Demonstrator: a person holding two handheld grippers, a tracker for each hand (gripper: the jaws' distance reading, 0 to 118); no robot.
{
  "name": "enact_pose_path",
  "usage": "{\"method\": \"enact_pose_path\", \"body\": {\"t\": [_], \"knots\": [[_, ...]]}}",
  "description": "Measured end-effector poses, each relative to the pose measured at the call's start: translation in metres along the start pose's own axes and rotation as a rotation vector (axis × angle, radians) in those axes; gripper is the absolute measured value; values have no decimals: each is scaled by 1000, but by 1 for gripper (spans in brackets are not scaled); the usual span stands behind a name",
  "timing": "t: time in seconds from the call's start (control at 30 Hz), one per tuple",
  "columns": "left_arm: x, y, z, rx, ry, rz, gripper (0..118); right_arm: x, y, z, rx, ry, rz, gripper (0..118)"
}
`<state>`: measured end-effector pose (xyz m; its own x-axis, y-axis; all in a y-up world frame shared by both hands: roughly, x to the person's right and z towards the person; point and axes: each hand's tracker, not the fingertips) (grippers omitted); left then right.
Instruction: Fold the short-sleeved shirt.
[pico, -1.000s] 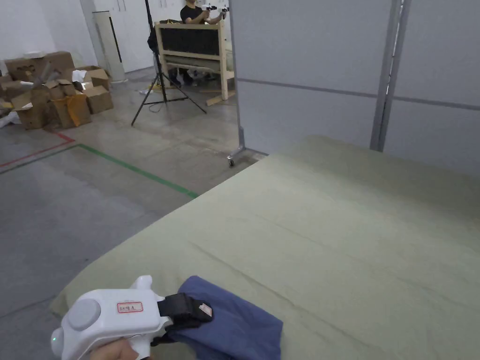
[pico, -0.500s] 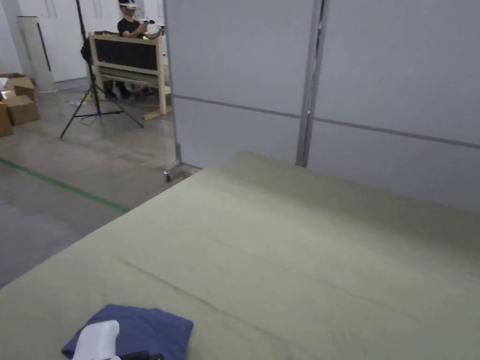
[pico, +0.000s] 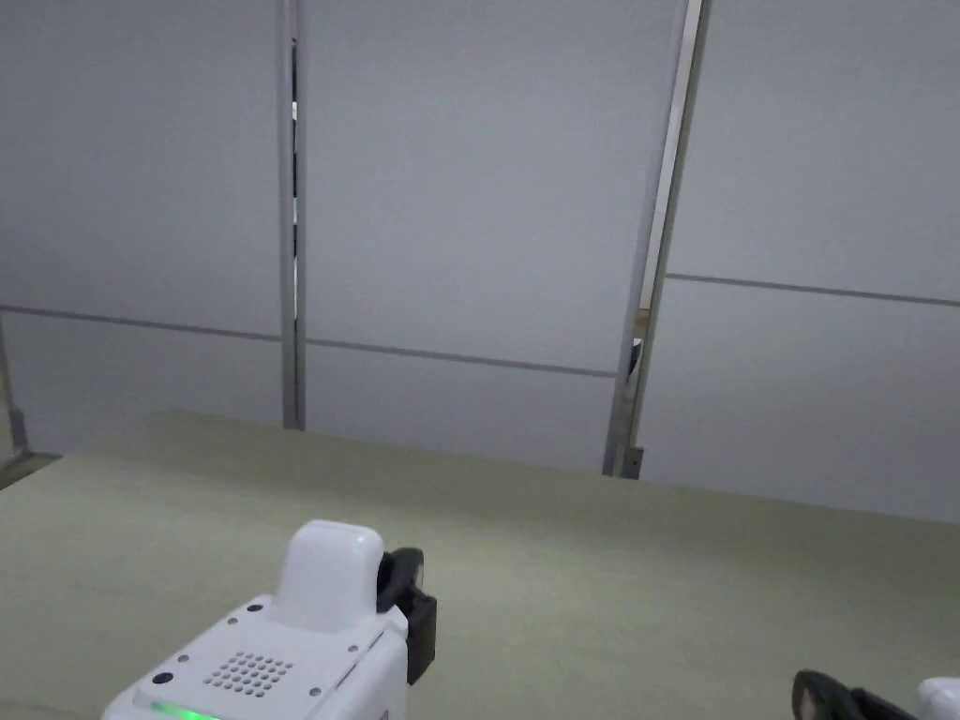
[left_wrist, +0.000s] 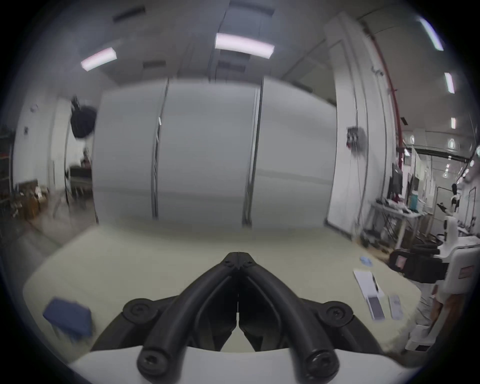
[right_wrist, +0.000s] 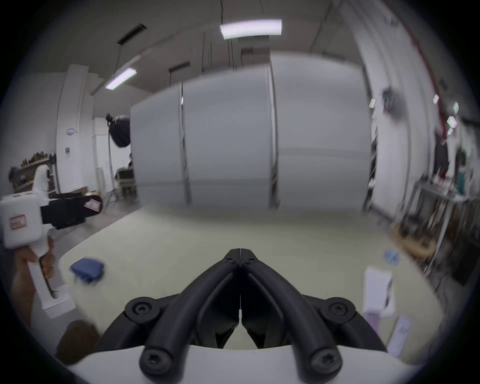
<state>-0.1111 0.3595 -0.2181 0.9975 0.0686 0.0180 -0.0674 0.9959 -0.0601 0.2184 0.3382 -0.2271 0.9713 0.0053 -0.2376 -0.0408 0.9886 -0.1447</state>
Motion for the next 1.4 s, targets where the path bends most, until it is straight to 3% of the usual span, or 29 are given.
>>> {"method": "enact_pose_path", "body": {"t": [0.13, 0.27, 0.53, 1.4], "knots": [[17, 33, 17, 209, 110, -65, 0, -9, 36, 22, 286, -139, 81, 2], [26, 20, 19, 295, 147, -151, 0, -23, 33, 14, 451, -236, 64, 2], [19, -11, 8, 181, 120, -133, 0, -39, 9, -3, 353, -189, 99, 2], [26, -22, 8, 146, 79, -130, 0, -43, -6, -8, 271, -144, 83, 2]]}}
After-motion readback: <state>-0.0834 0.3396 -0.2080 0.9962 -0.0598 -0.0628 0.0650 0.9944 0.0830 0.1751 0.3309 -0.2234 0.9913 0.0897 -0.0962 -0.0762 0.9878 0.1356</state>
